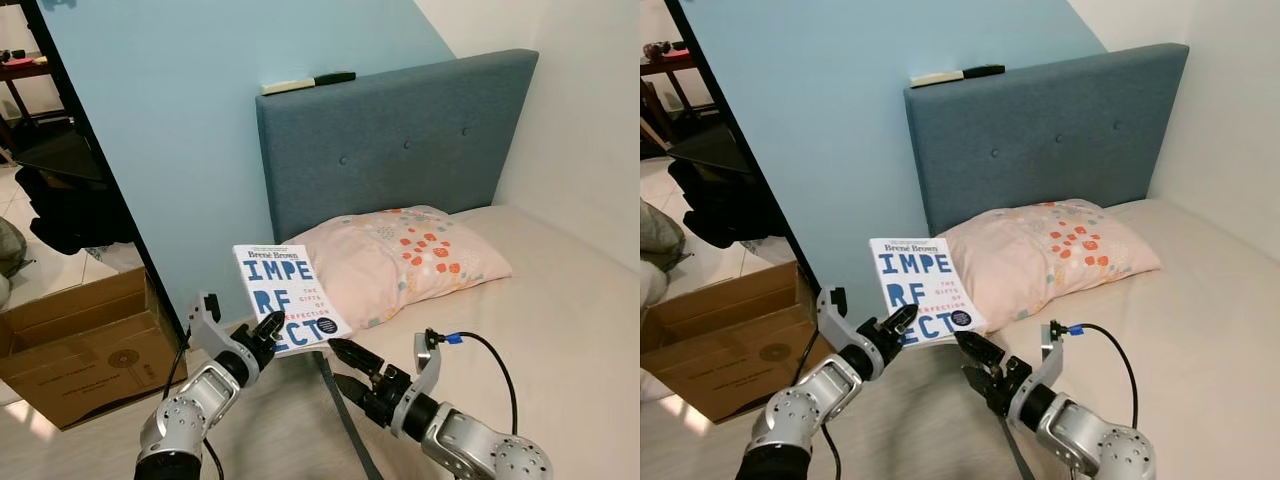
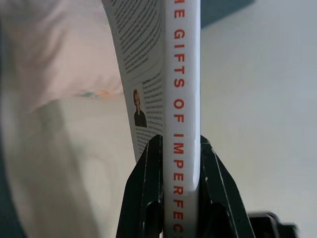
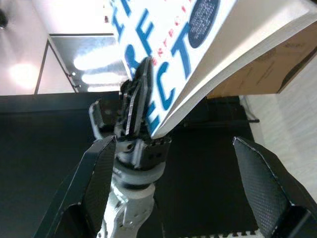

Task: Clean up the room

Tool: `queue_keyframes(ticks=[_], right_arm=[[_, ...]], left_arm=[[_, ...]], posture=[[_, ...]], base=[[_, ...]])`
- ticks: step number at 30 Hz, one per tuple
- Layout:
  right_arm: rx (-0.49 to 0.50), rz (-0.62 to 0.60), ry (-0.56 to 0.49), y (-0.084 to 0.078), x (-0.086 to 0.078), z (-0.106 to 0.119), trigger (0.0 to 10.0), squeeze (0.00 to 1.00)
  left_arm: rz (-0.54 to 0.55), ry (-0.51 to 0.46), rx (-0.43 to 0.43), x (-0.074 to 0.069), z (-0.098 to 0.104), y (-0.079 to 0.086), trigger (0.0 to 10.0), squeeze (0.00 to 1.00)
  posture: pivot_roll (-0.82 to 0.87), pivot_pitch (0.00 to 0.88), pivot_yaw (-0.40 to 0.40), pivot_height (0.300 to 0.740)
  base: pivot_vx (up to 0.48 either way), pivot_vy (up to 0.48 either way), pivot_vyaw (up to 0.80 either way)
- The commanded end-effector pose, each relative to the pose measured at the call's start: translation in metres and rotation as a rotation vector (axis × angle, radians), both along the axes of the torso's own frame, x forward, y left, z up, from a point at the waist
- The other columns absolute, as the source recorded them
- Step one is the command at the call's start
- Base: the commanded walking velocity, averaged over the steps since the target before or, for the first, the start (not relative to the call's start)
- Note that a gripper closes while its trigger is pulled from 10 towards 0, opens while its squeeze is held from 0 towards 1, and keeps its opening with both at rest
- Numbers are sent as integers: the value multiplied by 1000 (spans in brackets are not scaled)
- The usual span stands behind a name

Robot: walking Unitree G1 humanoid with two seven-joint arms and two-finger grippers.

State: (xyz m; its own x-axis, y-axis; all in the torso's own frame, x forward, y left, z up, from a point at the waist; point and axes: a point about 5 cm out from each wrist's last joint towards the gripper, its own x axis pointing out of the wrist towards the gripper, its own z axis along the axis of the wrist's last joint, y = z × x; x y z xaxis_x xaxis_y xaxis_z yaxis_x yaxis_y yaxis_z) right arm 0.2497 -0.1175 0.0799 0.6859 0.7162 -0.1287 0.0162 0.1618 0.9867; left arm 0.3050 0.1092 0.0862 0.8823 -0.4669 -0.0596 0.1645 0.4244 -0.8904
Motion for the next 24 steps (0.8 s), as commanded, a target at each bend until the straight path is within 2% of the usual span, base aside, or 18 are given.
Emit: queue_keyframes(ticks=[1,2,4,5,6,7,10,12,14,15,16,17,18,19,20,21,22,24], right_arm=[[-93,-13,-94,6,7,9,10000,0],[-93,-13,-94,6,7,9,10000,0],[-385,-50,-243,0,17,13,10000,0],[-385,-50,-243,0,17,13,10000,0],[-568,-91,-321,-6,24,14,10000,0],[-568,-91,-321,-6,24,14,10000,0],[-933,-342,-400,-40,47,18,10000,0],[-1037,-476,-384,-63,55,22,10000,0],[-1037,-476,-384,-63,55,22,10000,0],[-1114,-494,-408,-71,57,24,10000,0],[-1114,-494,-408,-71,57,24,10000,0],[-1270,-448,-447,-76,60,23,10000,0],[-1270,-448,-447,-76,60,23,10000,0],[-1530,-337,-558,-77,62,20,10000,0],[-1530,-337,-558,-77,62,20,10000,0],[-1737,-219,-655,-77,62,15,10000,0],[-1737,-219,-655,-77,62,15,10000,0],[-1884,-120,-755,-75,61,9,10000,0]], left_arm=[[-27,-56,-4,1,9,-9,10000,0],[-27,-56,-4,1,9,-9,10000,0],[19,-62,125,4,5,-3,10000,0],[19,-62,125,4,5,-3,10000,0],[54,-70,196,7,4,2,10000,0],[54,-70,196,7,4,2,10000,0],[158,-98,317,14,6,21,10000,0],[175,-108,365,16,7,29,10000,0],[175,-108,365,16,7,29,10000,0],[173,-107,386,15,6,32,10000,0],[173,-107,386,15,6,32,10000,0],[160,-120,431,13,5,35,10000,0],[160,-120,431,13,5,35,10000,0],[144,-129,491,10,2,37,10000,0],[144,-129,491,10,2,37,10000,0],[134,-138,527,8,0,37,10000,0],[134,-138,527,8,0,37,10000,0],[128,-153,578,5,-2,37,10000,0]], posture=[[57,13,83,740],[57,13,83,740],[56,12,85,740],[56,12,85,740],[52,10,87,740],[52,10,87,740],[56,6,82,740],[59,6,79,740],[59,6,79,740],[59,7,79,740],[59,7,79,740],[58,8,81,740],[58,8,81,740],[57,9,82,740],[57,9,82,740],[55,8,82,740],[55,8,82,740],[55,7,79,740]], base=[[0,0,0],[0,0,0],[0,0,0],[0,0,0],[0,0,0],[0,0,0],[0,0,0],[0,0,0],[0,0,0],[0,0,0],[0,0,0],[0,0,0],[0,0,0],[0,0,0],[0,0,0],[0,0,0],[0,0,0],[0,0,0]])
